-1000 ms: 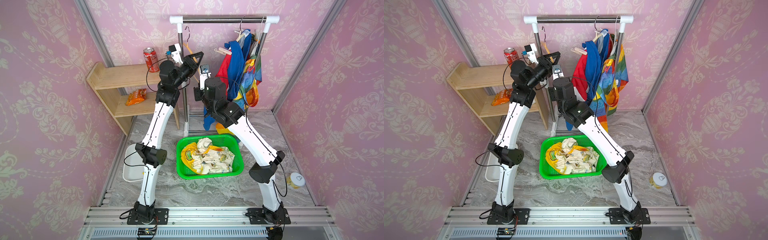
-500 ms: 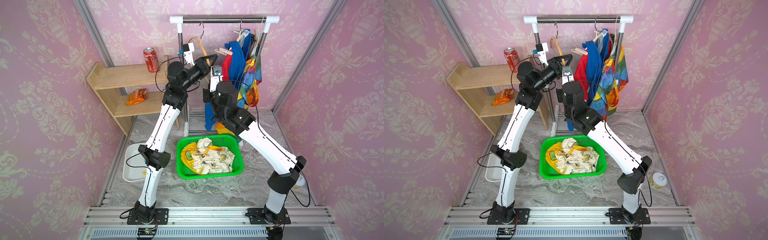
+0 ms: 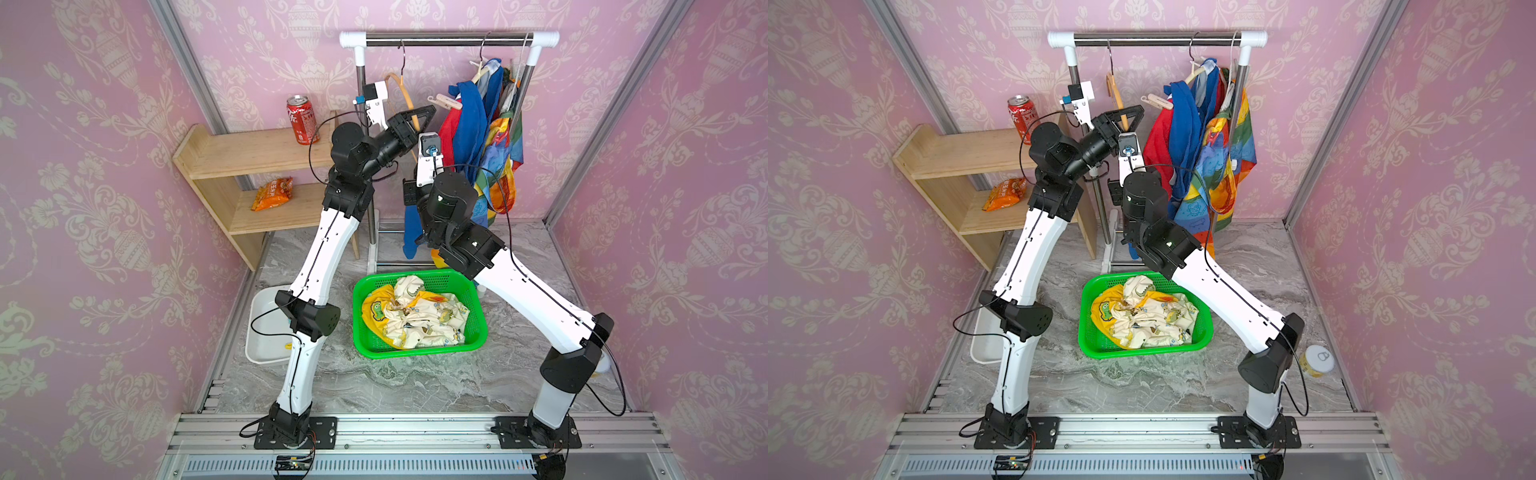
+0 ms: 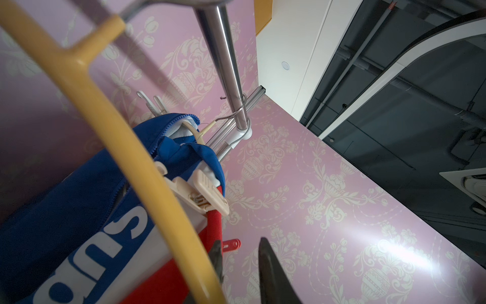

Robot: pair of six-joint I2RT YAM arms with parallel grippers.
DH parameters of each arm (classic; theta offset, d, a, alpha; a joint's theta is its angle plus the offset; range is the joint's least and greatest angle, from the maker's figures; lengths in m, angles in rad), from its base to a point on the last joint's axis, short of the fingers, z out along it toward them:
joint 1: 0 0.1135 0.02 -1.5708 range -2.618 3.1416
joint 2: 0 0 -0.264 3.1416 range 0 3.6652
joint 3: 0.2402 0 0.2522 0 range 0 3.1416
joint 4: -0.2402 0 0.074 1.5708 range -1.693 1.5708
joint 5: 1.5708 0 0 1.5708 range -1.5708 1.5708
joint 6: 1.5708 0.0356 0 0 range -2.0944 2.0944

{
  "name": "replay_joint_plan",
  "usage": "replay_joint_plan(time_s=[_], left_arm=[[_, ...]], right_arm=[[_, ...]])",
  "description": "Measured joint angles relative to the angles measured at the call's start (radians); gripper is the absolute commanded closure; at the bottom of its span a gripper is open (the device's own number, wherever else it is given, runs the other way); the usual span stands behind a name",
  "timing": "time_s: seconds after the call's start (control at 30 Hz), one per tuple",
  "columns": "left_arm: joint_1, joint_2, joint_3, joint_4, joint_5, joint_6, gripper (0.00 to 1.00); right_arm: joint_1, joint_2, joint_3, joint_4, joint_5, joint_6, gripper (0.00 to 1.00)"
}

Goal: Remove the clothespins securing jackets to the hanger
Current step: Place the hanger on the clothesline.

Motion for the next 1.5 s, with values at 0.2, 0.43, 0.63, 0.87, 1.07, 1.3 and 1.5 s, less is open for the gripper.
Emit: replay_joint_plan(time_s=[0.2,0.43,0.63,0.87,1.07,1.3,1.5], left_arm=[[-0.03,-0.018,0.0,0.066,0.002,0.024,0.75],[-0.03,-0.039,0.0,0.086,-0.036,0.074,0.74],[-0.01,-0.035,0.0,0.079,-0.119,0.087,0.75],[0.014,-0.014,0.002,0.101,-0.199,0.086,0.74],[0.013,0.009,0.002,0.109,-0.246,0.082,0.73],[0.021,0.033,0.004,0.111,-0.296,0.079,0.73],[0.026,0.044,0.004,0.097,-0.315,0.079,0.74]], right_arm=[[0.022,-0.045,-0.043,0.068,0.017,-0.013,1.0],[0.017,-0.012,0.058,0.021,-0.026,-0.045,1.0],[0.001,0.107,0.262,-0.106,-0.047,-0.05,1.0],[-0.031,0.263,0.523,-0.233,-0.102,-0.03,1.0],[-0.073,0.348,0.691,-0.347,-0.132,0.033,1.0],[-0.11,0.358,0.706,-0.415,-0.179,0.107,1.0],[-0.121,0.372,0.706,-0.425,-0.198,0.158,1.0]])
